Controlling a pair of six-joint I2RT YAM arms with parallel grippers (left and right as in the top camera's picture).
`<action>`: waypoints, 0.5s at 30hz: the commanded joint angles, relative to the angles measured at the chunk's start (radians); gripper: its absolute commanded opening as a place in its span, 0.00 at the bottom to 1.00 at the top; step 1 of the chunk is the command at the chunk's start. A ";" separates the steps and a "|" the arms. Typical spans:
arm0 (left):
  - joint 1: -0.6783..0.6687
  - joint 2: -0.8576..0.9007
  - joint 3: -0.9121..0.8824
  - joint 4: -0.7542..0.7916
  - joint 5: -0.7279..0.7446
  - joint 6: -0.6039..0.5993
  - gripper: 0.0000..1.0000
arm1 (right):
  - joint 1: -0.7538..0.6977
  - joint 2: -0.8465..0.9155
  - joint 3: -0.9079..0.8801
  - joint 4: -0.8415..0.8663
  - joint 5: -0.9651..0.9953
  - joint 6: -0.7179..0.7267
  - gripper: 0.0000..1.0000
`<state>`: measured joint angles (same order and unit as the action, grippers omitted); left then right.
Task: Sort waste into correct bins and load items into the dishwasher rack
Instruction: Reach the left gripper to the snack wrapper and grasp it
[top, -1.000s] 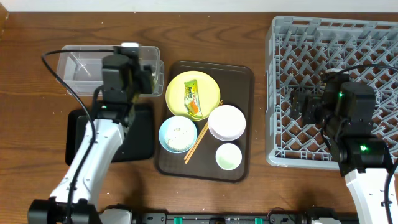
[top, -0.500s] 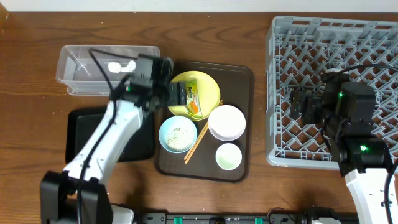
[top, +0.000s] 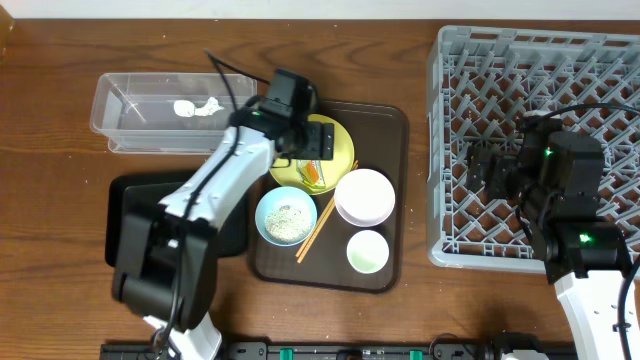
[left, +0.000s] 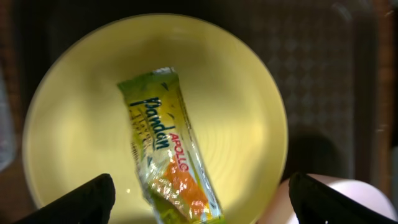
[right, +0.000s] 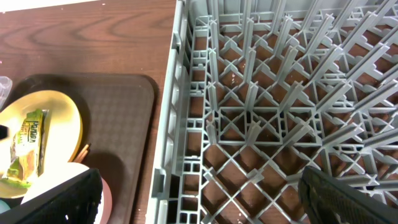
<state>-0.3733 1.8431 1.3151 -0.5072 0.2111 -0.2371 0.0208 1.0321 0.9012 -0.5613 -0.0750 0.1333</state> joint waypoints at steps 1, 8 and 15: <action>-0.023 0.049 0.007 0.023 -0.078 -0.008 0.95 | 0.006 0.000 0.020 -0.006 -0.005 0.008 0.99; -0.040 0.127 0.007 0.023 -0.154 -0.008 0.96 | 0.006 0.000 0.020 -0.012 -0.005 0.008 0.99; -0.041 0.177 0.006 0.016 -0.152 -0.009 0.96 | 0.006 0.000 0.020 -0.012 -0.005 0.008 0.99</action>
<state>-0.4118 1.9995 1.3151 -0.4839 0.0818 -0.2398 0.0208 1.0321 0.9012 -0.5716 -0.0746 0.1333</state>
